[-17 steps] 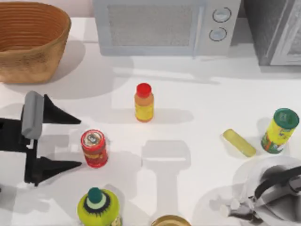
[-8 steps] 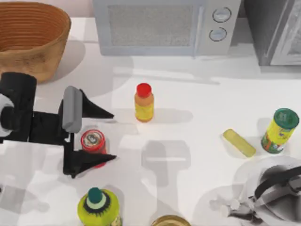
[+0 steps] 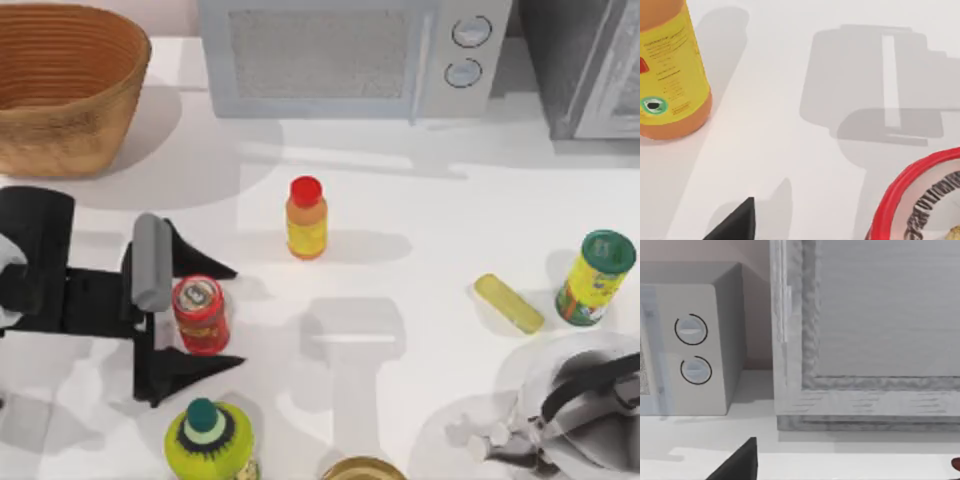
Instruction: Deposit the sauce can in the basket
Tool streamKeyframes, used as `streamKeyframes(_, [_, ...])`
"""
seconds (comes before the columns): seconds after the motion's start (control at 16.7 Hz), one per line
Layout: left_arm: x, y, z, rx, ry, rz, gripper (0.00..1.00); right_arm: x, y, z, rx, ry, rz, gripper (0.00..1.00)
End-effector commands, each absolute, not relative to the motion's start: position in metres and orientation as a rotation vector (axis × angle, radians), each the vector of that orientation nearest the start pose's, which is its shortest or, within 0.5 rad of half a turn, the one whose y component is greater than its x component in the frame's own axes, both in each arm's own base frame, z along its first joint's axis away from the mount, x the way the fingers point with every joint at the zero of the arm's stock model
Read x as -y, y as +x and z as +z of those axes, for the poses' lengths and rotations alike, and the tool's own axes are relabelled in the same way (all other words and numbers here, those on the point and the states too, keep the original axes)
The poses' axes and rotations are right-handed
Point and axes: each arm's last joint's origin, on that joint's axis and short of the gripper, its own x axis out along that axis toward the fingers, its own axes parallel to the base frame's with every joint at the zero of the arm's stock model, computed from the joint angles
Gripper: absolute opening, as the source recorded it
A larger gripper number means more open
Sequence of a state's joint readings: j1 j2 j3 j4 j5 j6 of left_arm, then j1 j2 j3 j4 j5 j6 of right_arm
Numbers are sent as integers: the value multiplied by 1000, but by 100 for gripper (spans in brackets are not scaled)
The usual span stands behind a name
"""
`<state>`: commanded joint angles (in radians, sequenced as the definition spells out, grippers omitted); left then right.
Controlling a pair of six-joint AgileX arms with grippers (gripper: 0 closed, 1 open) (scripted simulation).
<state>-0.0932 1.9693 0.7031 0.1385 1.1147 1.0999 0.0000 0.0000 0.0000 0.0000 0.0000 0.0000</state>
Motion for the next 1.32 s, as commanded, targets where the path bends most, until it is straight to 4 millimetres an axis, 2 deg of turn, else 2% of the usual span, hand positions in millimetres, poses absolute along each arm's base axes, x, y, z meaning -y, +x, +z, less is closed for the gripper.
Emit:
streamKeyframes(0.06, [54,290,53,-324,307,-1425,100,1,106,160,0,0,0,100])
streamKeyframes(0.84, [54,290,53,-324,307,-1425,2,1,106,160,0,0,0,100])
streamKeyframes(1.32, [54,290,53,-324,307,-1425,0,1,106,160,0,0,0,100])
